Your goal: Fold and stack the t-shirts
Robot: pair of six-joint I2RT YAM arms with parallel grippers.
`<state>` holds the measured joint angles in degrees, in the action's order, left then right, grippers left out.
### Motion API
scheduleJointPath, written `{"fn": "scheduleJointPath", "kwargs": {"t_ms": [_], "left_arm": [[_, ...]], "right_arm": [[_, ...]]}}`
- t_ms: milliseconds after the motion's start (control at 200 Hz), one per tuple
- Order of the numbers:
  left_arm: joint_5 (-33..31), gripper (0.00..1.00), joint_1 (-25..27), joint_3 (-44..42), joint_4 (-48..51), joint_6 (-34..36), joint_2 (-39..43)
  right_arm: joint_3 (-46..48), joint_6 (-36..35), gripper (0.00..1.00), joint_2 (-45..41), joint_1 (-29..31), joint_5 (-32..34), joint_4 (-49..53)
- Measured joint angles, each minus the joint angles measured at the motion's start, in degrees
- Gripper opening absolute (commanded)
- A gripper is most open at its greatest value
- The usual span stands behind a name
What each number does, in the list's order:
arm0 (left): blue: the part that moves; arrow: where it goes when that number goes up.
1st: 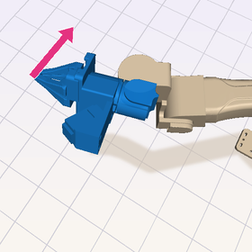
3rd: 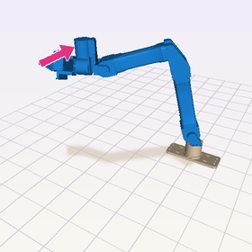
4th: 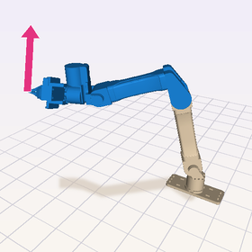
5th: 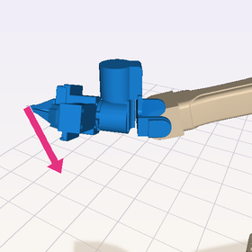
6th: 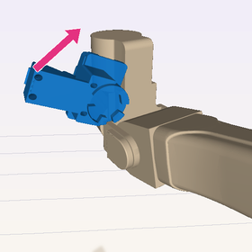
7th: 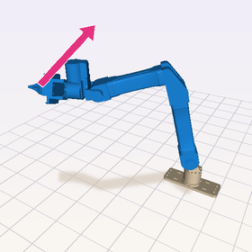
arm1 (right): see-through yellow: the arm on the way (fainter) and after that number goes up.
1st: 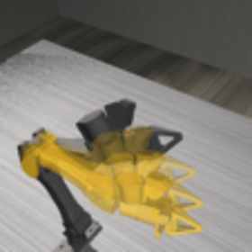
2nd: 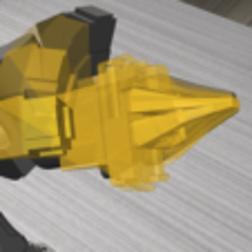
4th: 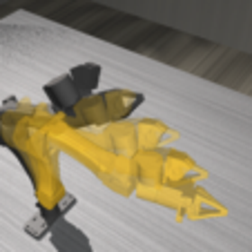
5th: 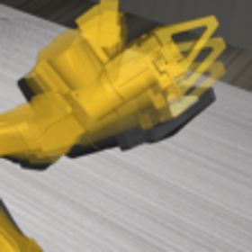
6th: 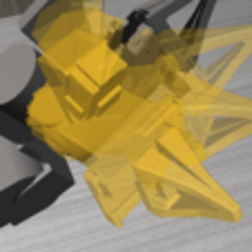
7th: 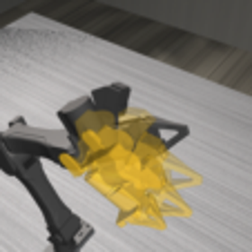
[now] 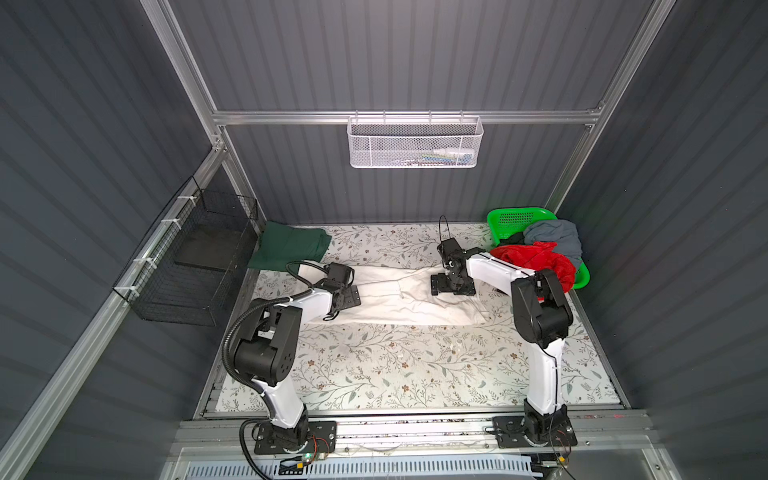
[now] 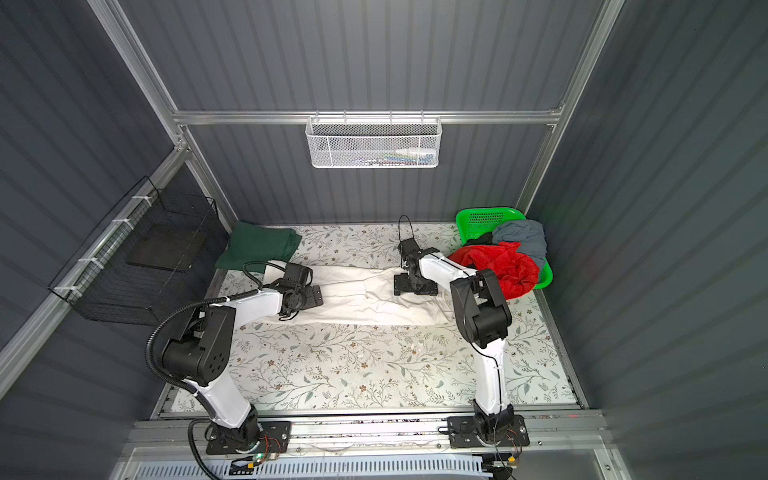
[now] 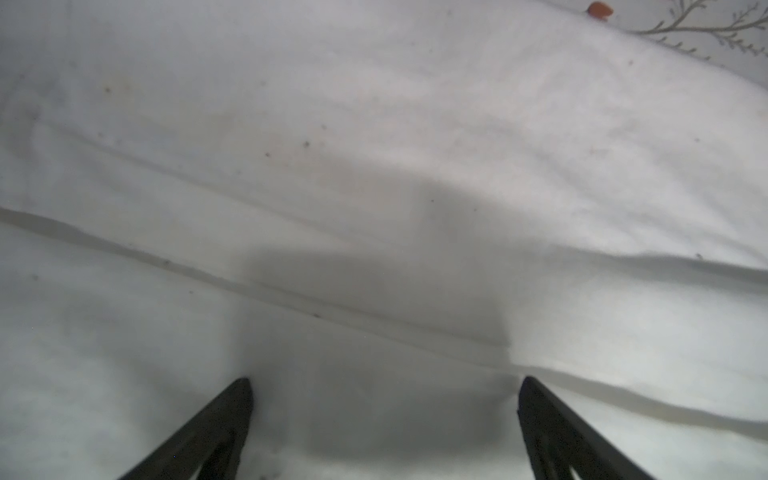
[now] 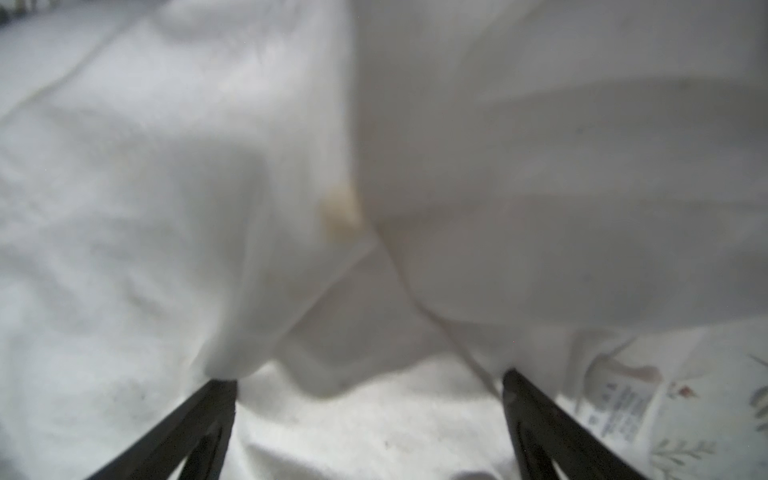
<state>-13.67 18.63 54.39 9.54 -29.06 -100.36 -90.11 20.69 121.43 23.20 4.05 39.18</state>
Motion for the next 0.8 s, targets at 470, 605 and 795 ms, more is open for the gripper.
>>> {"fn": "scheduleJointPath", "kwargs": {"t_ms": [470,605,795], "left_arm": [[1.84,0.99,1.84,-6.99,-2.54,-3.61,5.99],[1.2,0.95,4.5,-7.37,-1.42,-4.28,6.49],[0.39,0.9,8.92,-7.67,-0.17,-5.35,6.84]], "right_arm": [[-11.23,-5.14,0.87,6.82,-0.22,0.63,6.12],[-12.37,-6.1,0.73,7.37,-0.09,-0.09,6.82],[-15.82,-6.93,0.53,9.81,0.09,-1.75,8.48]]}}
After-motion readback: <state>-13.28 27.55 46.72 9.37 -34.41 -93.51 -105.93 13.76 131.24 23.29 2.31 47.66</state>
